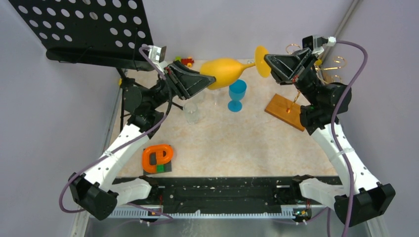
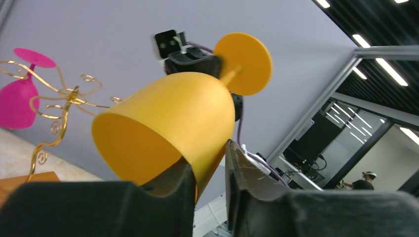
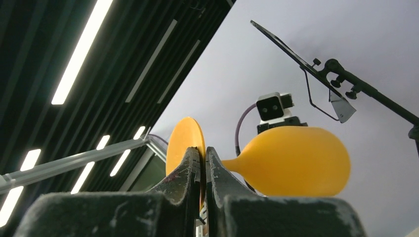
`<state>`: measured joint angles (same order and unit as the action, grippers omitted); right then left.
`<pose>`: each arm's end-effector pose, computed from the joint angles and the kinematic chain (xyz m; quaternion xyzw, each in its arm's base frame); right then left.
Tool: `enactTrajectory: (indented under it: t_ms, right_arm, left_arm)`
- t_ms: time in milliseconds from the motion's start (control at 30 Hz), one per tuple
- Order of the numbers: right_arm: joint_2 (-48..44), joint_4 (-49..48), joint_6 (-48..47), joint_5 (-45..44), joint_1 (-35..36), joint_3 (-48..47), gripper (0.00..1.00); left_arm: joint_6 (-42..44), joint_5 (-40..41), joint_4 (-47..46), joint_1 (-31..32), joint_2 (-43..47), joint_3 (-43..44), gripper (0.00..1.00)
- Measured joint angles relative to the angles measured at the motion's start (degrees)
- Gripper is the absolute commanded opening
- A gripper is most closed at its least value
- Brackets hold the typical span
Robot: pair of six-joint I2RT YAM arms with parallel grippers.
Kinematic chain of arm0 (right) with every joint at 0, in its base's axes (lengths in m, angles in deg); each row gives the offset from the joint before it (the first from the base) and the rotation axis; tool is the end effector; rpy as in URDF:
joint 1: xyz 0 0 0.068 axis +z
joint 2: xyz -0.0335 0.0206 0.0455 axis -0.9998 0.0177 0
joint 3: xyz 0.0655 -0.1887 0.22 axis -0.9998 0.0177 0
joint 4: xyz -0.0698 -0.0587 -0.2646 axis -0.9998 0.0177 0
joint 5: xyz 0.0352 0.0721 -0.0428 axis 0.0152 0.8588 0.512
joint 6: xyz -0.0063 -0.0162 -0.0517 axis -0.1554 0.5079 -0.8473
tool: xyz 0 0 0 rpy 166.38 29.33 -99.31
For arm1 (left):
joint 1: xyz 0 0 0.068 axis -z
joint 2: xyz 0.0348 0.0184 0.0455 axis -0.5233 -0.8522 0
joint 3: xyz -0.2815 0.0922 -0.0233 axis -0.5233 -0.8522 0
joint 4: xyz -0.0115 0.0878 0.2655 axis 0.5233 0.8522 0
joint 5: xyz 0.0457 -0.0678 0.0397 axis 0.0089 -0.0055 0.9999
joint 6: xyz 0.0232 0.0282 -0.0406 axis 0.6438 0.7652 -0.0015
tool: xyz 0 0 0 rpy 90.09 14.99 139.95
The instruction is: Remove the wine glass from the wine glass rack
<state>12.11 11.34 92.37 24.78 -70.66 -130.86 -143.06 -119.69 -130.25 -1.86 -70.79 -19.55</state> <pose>0.1958 0.0864 0.5204 0.0137 0.4378 0.8194 0.3697 0.2048 -0.1427 0.4971 0.1441 0.4800 -0.7377 0.4523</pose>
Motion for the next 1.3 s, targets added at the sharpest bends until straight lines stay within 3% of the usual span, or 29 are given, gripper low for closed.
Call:
enactTrajectory:
  t_ms: [133, 200, 367, 500, 567, 967, 1300]
  right_arm:
    - [0.5, -0.8, 1.4, -1.3, 0.0, 0.8, 0.00]
    - [1.1, -0.7, 2.0, -1.2, 0.0, 1.3, 0.04]
    - [1.7, -0.3, 2.1, -1.1, 0.2, 1.9, 0.34]
    - [1.7, 2.9, -1.0, -1.3, 0.2, 1.9, 0.48]
    - [1.6, 6.2, -3.7, -1.9, 0.2, 1.9, 0.50]
    - [-1.2, 39.1, -27.8, -12.8, -2.2, -0.5, 0.56]
    - [-5.9, 49.9, -39.2, -21.7, -5.8, -1.2, 0.53]
  left_arm:
    - [-0.9, -1.7, -3.0, 0.1, 1.6, 0.0, 0.00]
    - [-1.2, -2.3, -4.5, 0.4, 2.5, 0.0, 0.00]
    - [-0.8, -3.4, -5.4, 0.5, 2.9, 0.1, 0.00]
    - [1.6, -3.5, -4.8, 0.5, 3.0, 0.1, 0.00]
    - [3.9, -3.0, -2.8, 0.5, 3.3, 0.2, 0.00]
    - [25.8, 10.5, 31.3, 0.5, 4.5, 7.5, 0.00]
    - [41.5, 26.1, 58.7, 5.4, -5.9, 19.5, 0.00]
